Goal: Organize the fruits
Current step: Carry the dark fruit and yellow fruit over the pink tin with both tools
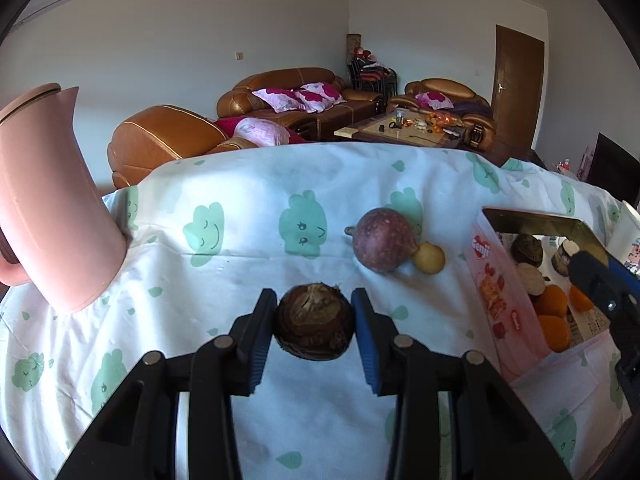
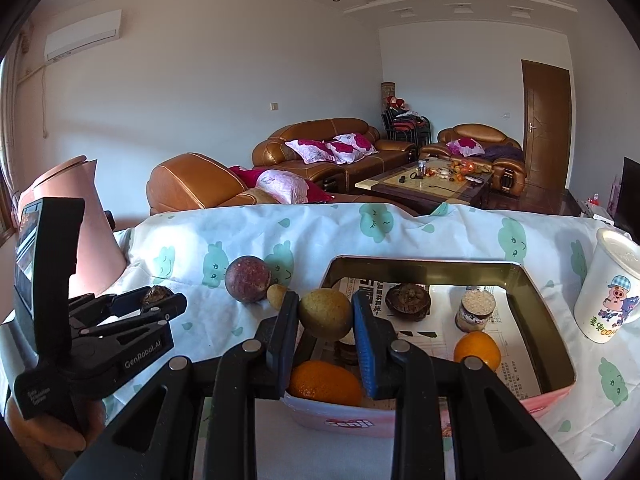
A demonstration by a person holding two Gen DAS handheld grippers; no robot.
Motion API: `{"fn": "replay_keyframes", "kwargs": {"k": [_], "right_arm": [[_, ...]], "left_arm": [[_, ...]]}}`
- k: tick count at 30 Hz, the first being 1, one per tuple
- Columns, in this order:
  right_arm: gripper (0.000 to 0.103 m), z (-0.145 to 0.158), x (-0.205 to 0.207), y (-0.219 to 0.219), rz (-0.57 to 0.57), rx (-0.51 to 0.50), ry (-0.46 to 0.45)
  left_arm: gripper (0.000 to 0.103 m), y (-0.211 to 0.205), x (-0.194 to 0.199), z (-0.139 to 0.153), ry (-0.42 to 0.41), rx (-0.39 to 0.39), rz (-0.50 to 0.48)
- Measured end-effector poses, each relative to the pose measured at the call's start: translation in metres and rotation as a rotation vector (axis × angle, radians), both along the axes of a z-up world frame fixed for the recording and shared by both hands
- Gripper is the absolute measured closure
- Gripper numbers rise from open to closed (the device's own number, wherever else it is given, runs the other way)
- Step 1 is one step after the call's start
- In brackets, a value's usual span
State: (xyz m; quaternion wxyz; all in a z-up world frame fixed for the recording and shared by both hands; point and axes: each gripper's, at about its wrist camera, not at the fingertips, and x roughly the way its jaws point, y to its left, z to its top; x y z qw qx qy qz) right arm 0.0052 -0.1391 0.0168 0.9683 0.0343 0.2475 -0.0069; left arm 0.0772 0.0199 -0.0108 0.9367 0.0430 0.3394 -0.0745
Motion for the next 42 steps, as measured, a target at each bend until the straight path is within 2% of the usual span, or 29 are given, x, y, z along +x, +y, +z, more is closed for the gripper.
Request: {"fn": "replay_keyframes", "kwargs": {"k": [9,16,42], "right_arm": [[0.074,0.003,-0.008,0.002,0.011,-0.014,-0.011],[0.074,0.004,-0.019,-0.016,0.005,-0.019,-0.008],[0.074,0.016,-0.027,-0.102,-0.133,-0.009,-0.033]], "left_arm": [[0.063,-0.026,-0.036,0.003,-0.021,0.006,0.003],[0.063,-0.047,-0.052,0.009,-0.049,0.017,-0.024],[0.063,-0.109,-0.053,0.029,-0.113,0.011,-0.112]]}}
